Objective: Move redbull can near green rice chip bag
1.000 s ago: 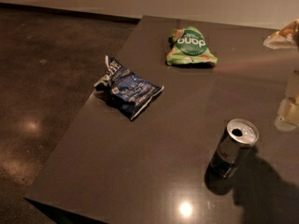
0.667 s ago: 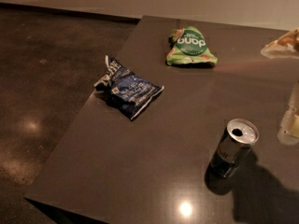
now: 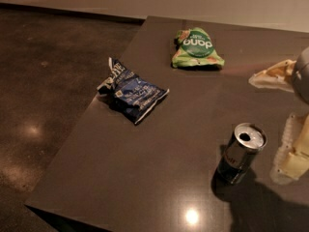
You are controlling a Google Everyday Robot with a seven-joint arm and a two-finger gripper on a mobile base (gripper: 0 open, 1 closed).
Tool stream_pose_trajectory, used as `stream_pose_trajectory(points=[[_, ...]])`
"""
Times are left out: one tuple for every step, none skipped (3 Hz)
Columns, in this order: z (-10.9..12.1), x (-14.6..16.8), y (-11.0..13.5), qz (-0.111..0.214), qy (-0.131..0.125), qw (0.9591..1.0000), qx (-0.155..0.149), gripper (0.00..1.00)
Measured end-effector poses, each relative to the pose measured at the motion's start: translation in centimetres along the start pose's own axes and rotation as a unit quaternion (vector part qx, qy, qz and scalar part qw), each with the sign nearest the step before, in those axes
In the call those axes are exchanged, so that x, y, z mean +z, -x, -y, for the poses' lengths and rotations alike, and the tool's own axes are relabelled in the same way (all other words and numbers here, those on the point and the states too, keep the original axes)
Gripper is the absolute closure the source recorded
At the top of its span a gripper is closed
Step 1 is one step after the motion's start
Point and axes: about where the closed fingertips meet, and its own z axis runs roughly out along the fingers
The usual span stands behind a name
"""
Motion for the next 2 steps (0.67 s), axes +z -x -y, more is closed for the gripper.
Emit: stream_pose_trajectory(points=[[-1.3,1.5,1.0,0.025,0.016,0.9996,-0.002,0.00],[-1.6,3.0,1.8,0.042,0.021,0.9989,-0.004,0.00]])
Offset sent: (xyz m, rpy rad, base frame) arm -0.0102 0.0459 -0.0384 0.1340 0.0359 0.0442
